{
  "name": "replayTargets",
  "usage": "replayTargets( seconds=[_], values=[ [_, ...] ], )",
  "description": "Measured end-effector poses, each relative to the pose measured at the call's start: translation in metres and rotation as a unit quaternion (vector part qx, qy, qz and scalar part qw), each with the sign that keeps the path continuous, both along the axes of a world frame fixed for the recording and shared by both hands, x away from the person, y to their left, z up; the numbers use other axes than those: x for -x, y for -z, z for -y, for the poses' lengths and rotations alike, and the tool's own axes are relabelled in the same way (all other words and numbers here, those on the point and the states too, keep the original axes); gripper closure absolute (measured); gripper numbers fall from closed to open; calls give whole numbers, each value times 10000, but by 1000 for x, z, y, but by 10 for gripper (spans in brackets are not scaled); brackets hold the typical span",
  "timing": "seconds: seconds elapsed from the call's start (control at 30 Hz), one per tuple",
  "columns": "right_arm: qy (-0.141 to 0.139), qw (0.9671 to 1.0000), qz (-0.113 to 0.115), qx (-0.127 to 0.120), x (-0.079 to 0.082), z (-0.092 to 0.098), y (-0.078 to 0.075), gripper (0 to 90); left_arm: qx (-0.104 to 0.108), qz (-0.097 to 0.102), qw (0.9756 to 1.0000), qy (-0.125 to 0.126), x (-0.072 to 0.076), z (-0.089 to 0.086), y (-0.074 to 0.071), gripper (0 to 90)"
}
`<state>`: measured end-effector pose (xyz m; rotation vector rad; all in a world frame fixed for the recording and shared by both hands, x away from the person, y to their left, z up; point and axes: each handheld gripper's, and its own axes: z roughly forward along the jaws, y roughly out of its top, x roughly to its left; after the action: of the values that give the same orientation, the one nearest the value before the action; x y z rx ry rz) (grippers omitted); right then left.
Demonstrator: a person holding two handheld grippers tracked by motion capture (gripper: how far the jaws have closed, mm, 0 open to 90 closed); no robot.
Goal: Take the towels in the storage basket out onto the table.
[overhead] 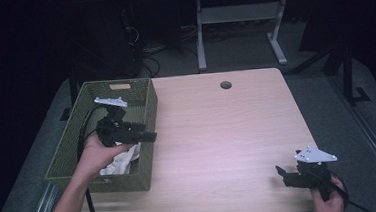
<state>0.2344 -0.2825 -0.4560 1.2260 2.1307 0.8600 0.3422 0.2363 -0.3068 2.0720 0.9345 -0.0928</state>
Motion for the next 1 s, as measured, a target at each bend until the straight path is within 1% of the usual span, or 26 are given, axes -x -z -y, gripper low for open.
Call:
replayTargets(
  seconds=[0.07, 0.1, 0.3, 0.43, 0.47, 0.57, 0.7, 0.8, 0.83, 0.9, 0.97, 1.0],
  values=[
    [-3, 10000, -5, 12, 0, 0, 0, 139, -20, -41, 10000, -59, -2, -7, 2, 270],
    [-2, 10000, -5, 12, 0, 0, 0, 139, 2, -64, 9999, -96, -3, -9, 3, 271],
    [-3, 10000, 5, 2, 0, 1, 0, 139, -35, -82, 9995, -302, -7, -23, 5, 284],
    [-3, 10000, 26, -1, 0, 2, -1, 139, -108, -107, 9989, -451, -8, -33, 6, 284],
    [-1, 10000, 31, -4, 1, 2, -1, 139, -95, -114, 9987, -489, -8, -36, 7, 284],
    [34, 10000, 19, -17, 1, 2, -1, 139, -168, -125, 9979, -616, -11, -45, 9, 284],
    [1, 10000, 33, -3, 1, 2, -1, 139, -265, -201, 9962, -801, -13, -56, 15, 284],
    [-2, 10000, 34, 1, 1, 2, -1, 139, -405, -251, 9944, -943, -15, -64, 21, 285],
    [-4, 10000, 36, 0, 1, 2, -1, 139, -495, -259, 9936, -981, -16, -67, 23, 285],
    [9, 10000, 26, -8, 1, 2, -1, 139, -586, -333, 9925, -1025, -18, -72, 27, 285],
    [12, 10000, 21, -6, 1, 2, -1, 139, -726, -374, 9906, -1097, -19, -74, 31, 285],
    [14, 10000, 20, -7, 1, 2, -1, 139, -812, -398, 9893, -1145, -19, -74, 33, 285]
  ],
)
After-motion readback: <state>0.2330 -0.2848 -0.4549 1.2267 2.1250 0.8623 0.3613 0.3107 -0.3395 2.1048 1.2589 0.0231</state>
